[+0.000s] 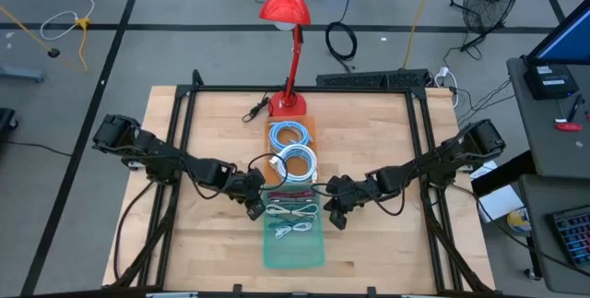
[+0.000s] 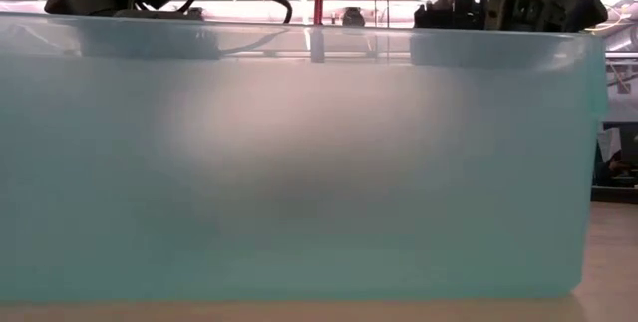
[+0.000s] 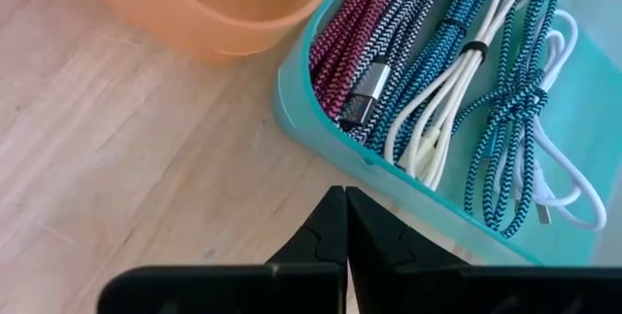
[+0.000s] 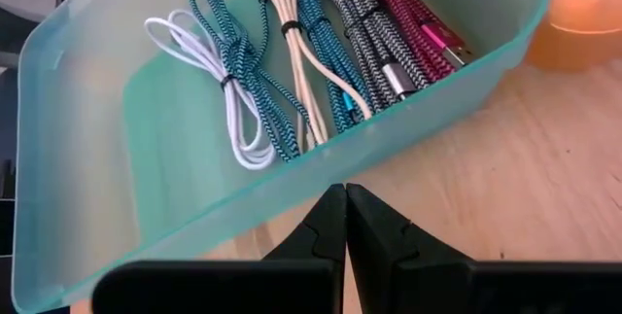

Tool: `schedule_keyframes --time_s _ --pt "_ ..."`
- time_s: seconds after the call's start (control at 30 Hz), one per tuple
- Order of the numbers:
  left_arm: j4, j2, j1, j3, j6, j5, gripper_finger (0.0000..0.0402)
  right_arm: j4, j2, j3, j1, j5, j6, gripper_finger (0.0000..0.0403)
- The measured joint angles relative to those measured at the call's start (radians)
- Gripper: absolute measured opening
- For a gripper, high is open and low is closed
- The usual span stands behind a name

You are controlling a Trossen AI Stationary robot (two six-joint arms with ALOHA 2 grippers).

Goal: Sort cables
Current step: Return to Home Position

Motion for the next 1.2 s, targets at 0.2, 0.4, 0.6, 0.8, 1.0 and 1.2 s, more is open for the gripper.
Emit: schedule_keyframes --time_s 0.2,0.4,0.6,0.8,1.0,1.2 --pt "-0.043 0.000 0.000 0.001 0.003 -0.002 0.0000 -0.064 0.000 0.000 0.000 0.003 0.028 0.0000" --pt "-0.174 -0.056 0.033 0.001 0.030 -0.049 0.0000 -0.121 0.000 0.000 -0.002 0.053 0.065 0.0000" --pt "-0.223 -0.222 0.119 0.000 0.086 -0.102 0.0000 -0.096 -0.063 0.003 -0.069 0.006 -0.029 0.0000" --pt "-0.208 -0.439 0.201 0.001 0.122 -0.172 0.0000 0.114 -0.258 -0.026 -0.193 -0.005 -0.264 0.0000" --pt "-0.247 -0.571 0.235 0.001 0.125 -0.211 0.0000 0.752 -0.471 -0.368 -0.320 -0.003 -0.241 0.0000" --pt "-0.256 -0.586 0.235 0.001 0.118 -0.218 0.0000 0.748 -0.663 -0.602 -0.316 -0.004 -0.164 0.0000"
